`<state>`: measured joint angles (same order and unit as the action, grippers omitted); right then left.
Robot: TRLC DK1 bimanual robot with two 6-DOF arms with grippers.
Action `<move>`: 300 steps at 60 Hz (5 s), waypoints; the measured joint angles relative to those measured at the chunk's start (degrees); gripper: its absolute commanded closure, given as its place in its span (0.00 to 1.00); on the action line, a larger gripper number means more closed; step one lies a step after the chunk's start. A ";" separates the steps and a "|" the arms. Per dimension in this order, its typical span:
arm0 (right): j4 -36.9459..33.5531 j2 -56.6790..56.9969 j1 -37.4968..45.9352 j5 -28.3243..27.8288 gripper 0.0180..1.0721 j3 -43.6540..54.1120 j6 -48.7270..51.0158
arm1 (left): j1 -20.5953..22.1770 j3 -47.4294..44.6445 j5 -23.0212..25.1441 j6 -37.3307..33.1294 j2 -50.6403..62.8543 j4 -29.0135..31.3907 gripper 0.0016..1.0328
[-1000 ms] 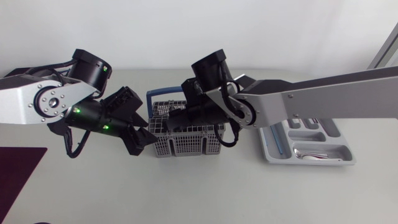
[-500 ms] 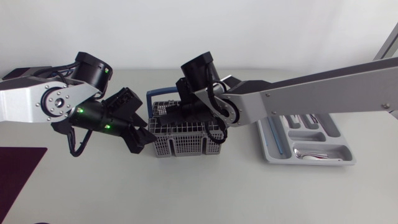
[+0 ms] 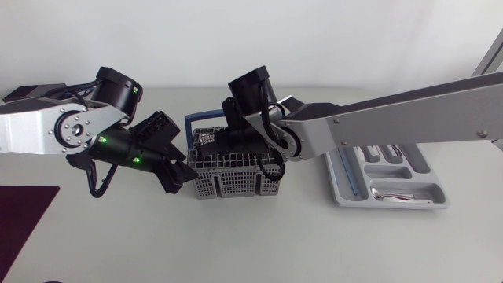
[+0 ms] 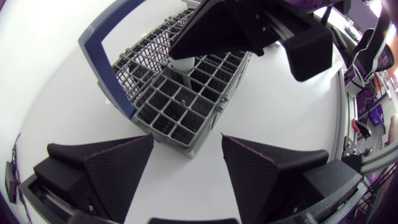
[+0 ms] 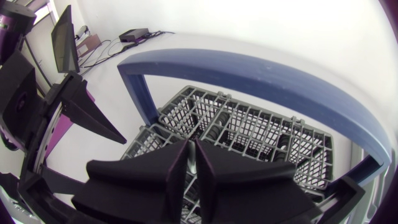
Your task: Unload the cutlery basket into the drawer organizer.
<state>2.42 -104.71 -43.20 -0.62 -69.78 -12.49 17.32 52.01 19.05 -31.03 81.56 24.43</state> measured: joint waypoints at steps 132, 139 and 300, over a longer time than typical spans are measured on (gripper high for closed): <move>2.73 14.73 -3.26 -2.36 0.93 4.66 -0.63 | 0.70 0.00 0.22 0.00 1.16 -0.37 0.05; 1.62 16.52 -3.26 -2.95 0.93 4.66 -0.63 | 0.37 0.00 0.22 -0.02 1.55 -0.37 0.05; -1.64 28.17 48.19 7.39 0.52 40.98 34.45 | 0.04 0.00 0.44 0.66 -1.51 1.62 0.05</move>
<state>0.78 -76.53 4.99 6.76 -28.80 21.96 17.37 52.01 19.49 -30.37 80.05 26.04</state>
